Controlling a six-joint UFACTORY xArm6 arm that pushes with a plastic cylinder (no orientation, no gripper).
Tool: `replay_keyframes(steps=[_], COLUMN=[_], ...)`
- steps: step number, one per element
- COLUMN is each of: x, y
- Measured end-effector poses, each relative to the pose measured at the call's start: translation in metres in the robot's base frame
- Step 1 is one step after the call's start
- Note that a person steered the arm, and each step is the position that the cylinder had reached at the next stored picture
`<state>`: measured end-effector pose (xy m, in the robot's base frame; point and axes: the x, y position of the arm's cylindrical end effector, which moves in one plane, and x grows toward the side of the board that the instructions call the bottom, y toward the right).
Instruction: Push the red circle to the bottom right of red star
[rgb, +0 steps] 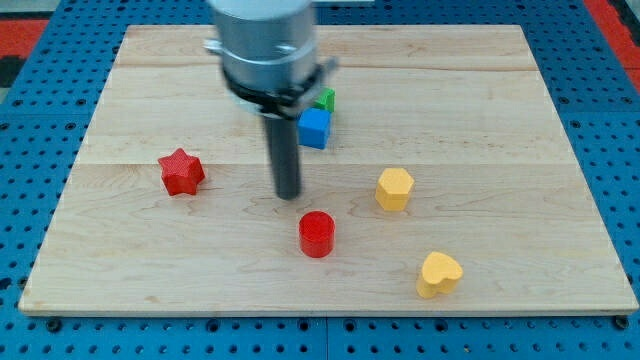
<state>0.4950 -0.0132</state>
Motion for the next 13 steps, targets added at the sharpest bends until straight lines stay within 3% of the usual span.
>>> replay_keyframes(steps=[2, 3, 4, 5, 6, 7, 8, 9, 11, 13], x=[0.019, 0.040, 0.049, 0.026, 0.022, 0.038, 0.067, 0.087, 0.074, 0.027], y=[0.059, 0.059, 0.001, -0.049, -0.071, -0.020, -0.015, -0.056, -0.115, -0.114])
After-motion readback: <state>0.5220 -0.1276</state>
